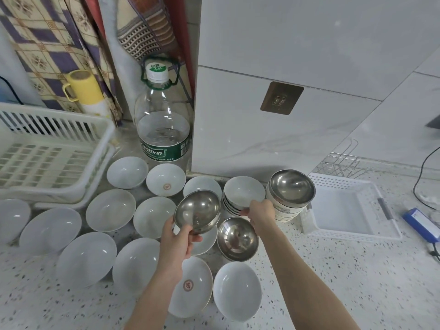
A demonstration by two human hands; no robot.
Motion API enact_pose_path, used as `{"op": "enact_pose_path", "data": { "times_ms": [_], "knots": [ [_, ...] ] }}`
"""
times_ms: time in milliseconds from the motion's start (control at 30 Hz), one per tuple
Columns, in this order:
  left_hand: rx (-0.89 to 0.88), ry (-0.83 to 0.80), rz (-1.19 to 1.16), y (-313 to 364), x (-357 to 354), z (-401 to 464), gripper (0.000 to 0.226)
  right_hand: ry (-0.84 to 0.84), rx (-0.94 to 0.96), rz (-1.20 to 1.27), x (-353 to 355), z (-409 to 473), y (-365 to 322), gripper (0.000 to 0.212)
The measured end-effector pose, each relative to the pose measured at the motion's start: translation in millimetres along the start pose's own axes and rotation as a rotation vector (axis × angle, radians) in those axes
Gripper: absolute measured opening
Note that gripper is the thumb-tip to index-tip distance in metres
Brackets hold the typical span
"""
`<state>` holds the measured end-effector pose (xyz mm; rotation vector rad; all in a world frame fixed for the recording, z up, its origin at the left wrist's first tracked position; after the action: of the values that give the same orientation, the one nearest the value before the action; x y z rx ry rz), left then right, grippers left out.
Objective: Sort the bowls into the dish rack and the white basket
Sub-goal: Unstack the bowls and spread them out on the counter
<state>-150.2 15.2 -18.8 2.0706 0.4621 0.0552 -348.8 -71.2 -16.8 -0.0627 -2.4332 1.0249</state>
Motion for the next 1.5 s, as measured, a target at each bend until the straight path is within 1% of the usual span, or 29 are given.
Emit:
{"op": "enact_pose_path", "data": {
  "times_ms": [133, 233, 367, 533, 733, 833, 1033, 1267, 1500],
  "knots": [
    [0.002, -0.023, 0.010, -3.4, -0.1, -2.6, 0.035, -0.016, 0.044, 0.005, 3.5, -3.4, 3.0, 0.036],
    [0.003, -0.035, 0.010, -6.9, -0.6, -5.4, 0.035, -0.033, 0.123, 0.022, 8.3, -12.1, 5.0, 0.036],
    [-0.006, -0.050, 0.018, -10.7, -0.9, -9.2, 0.038, -0.101, 0.210, 0.131, 21.8, -28.1, 10.4, 0.041],
    [-0.040, -0.050, 0.035, -14.8, -3.9, -12.1, 0.039, -0.142, 0.204, 0.212, 52.7, -48.6, 33.8, 0.028],
    [-0.064, -0.065, 0.045, -18.0, -17.5, -18.2, 0.040, -0.112, 0.161, 0.257, 98.6, -64.5, 88.6, 0.024],
    [-0.059, -0.041, 0.054, -29.1, -36.2, -30.3, 0.041, -0.103, 0.135, 0.228, 126.8, -59.0, 119.1, 0.024],
    [-0.061, -0.031, 0.063, -38.5, -38.7, -39.2, 0.033, -0.098, 0.101, 0.153, 122.2, -39.5, 138.4, 0.028],
    [-0.068, 0.071, 0.096, -63.4, -58.9, -67.7, 0.021, -0.163, 0.043, 0.122, 127.0, -10.0, 151.6, 0.027],
    [-0.051, 0.124, 0.113, -78.9, -69.0, -80.6, 0.028, -0.274, 0.068, 0.099, 128.1, 3.4, 151.6, 0.033]
  ]
}}
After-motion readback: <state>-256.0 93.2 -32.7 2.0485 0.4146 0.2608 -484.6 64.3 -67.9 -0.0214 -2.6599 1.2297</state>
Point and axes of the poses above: each hand's wrist, its own z-axis towards the middle knuckle, its own x-axis out of the back of the hand, y = z × x, the point moved 1 cm from there along z, towards the middle knuckle, and after that the axes turned 3 degrees about -x, right-handed, at the moved point
